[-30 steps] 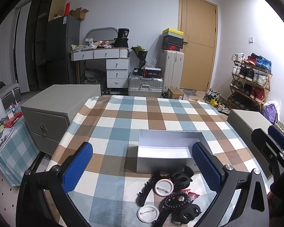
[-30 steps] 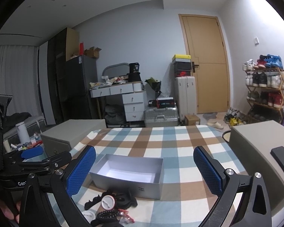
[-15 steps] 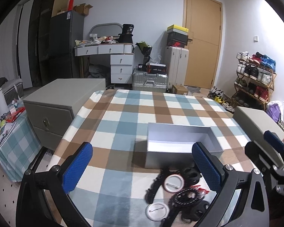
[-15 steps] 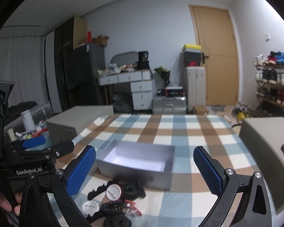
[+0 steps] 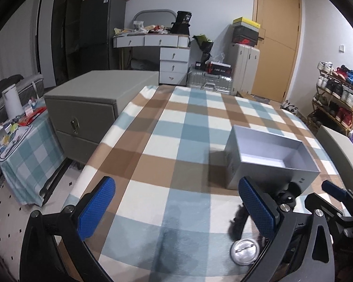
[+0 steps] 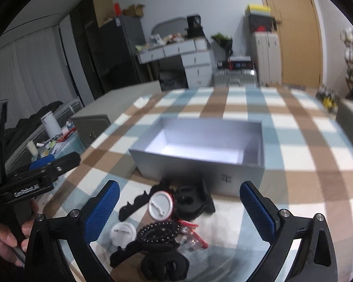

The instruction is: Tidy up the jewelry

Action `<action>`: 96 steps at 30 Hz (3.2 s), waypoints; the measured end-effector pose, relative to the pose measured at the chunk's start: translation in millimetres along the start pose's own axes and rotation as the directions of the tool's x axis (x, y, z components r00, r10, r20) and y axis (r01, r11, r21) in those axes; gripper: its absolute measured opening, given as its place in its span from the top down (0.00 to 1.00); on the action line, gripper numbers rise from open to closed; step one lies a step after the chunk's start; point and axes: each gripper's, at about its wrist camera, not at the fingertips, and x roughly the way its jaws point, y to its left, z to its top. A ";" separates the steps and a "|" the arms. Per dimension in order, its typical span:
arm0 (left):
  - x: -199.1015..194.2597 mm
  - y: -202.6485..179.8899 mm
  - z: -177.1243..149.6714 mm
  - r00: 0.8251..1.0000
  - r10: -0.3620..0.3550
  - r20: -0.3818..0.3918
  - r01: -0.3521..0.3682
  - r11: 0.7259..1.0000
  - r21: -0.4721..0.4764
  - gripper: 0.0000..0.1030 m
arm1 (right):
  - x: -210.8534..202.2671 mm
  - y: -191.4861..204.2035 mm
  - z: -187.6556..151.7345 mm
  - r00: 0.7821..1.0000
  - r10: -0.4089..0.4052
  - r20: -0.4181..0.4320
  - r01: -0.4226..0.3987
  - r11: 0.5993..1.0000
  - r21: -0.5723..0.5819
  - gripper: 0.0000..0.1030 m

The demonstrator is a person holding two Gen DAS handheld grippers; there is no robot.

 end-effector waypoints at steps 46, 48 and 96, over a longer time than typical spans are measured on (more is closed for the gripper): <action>7.5 -67.9 -23.0 0.900 -0.364 -0.239 0.401 0.907 0.126 0.01 | -25.1 -50.0 5.2 0.997 0.045 0.058 -0.052 0.992 0.117 0.62; 10.0 -72.7 -25.8 0.886 -0.381 -0.264 0.422 0.898 0.124 0.01 | -27.3 -51.3 2.7 0.997 0.047 0.061 -0.054 0.991 0.120 0.62; -6.3 -147.2 -56.1 0.885 -0.252 -0.391 0.400 0.842 0.362 0.64 | -52.7 -75.0 -15.5 0.995 0.026 0.101 -0.043 0.984 0.171 0.62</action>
